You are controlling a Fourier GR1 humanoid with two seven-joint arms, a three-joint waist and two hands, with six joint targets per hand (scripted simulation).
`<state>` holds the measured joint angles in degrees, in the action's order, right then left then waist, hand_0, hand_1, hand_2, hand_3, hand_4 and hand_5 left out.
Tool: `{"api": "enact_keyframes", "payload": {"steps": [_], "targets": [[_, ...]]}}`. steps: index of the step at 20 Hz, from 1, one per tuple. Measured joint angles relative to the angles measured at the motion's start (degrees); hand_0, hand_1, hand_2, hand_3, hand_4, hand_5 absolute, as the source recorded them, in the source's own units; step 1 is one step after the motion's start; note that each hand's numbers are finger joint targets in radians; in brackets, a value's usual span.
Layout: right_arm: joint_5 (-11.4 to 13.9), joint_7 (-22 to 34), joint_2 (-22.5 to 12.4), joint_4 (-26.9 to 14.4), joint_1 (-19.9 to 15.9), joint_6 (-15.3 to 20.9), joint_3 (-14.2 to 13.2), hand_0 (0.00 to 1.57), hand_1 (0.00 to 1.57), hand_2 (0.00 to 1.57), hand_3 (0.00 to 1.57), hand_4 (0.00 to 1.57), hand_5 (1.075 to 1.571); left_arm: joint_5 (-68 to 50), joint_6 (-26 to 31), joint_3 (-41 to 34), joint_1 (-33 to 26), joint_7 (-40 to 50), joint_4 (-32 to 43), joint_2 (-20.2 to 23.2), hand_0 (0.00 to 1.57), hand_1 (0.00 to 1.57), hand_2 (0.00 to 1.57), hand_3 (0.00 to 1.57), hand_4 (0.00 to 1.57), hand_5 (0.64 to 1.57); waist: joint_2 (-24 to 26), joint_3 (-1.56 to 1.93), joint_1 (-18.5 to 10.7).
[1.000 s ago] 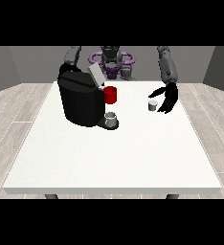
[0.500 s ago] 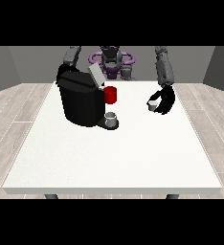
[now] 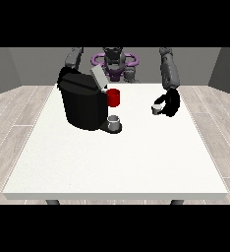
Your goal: Insert the coffee pod into the coffee machine and close the lid
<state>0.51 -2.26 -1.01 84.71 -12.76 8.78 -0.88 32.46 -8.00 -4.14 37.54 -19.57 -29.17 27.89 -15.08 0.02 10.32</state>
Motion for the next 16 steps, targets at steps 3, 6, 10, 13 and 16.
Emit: {"api": "enact_keyframes", "payload": {"steps": [3,6,10,13,16], "targets": [[-0.8,-1.2,0.1,-2.1,0.0,0.0,-1.0,0.00,0.00,0.00,0.00,0.43,1.571,0.3,0.8,0.3,1.1,-0.6,-0.6,-0.6,1.47,1.47,1.47,1.41,0.61,1.571,0.8,-0.02,-0.6],[-1.5,-1.0,-0.3,-3.9,0.1,-0.1,-2.1,0.00,0.00,0.00,0.00,0.46,1.571,0.4,3.1,0.9,1.9,-2.3,-1.7,-0.7,1.40,1.40,1.42,1.36,0.60,1.571,2.5,-0.02,-1.5],[-1.6,-1.2,-0.1,-5.8,-0.1,-0.7,-2.0,0.00,0.00,0.00,0.00,0.49,1.571,0.1,7.2,0.9,5.3,-2.0,-3.0,0.2,1.29,1.29,1.36,1.34,0.56,1.571,4.2,-0.01,-1.3],[-1.7,-1.5,-0.1,-7.8,-0.4,-0.2,-2.0,0.00,0.00,0.00,0.00,0.44,1.571,0.2,9.8,1.3,7.6,-0.7,-4.3,-0.3,1.26,1.26,1.33,1.29,0.54,1.571,5.7,-0.01,-1.6],[-1.7,-2.1,-0.3,-9.8,-1.6,-0.1,-2.2,0.00,0.00,0.00,0.00,0.47,1.571,0.4,11.6,1.7,10.0,0.4,-5.8,-1.0,1.23,1.23,1.32,1.29,0.57,1.571,6.0,0.00,-1.9]]}}
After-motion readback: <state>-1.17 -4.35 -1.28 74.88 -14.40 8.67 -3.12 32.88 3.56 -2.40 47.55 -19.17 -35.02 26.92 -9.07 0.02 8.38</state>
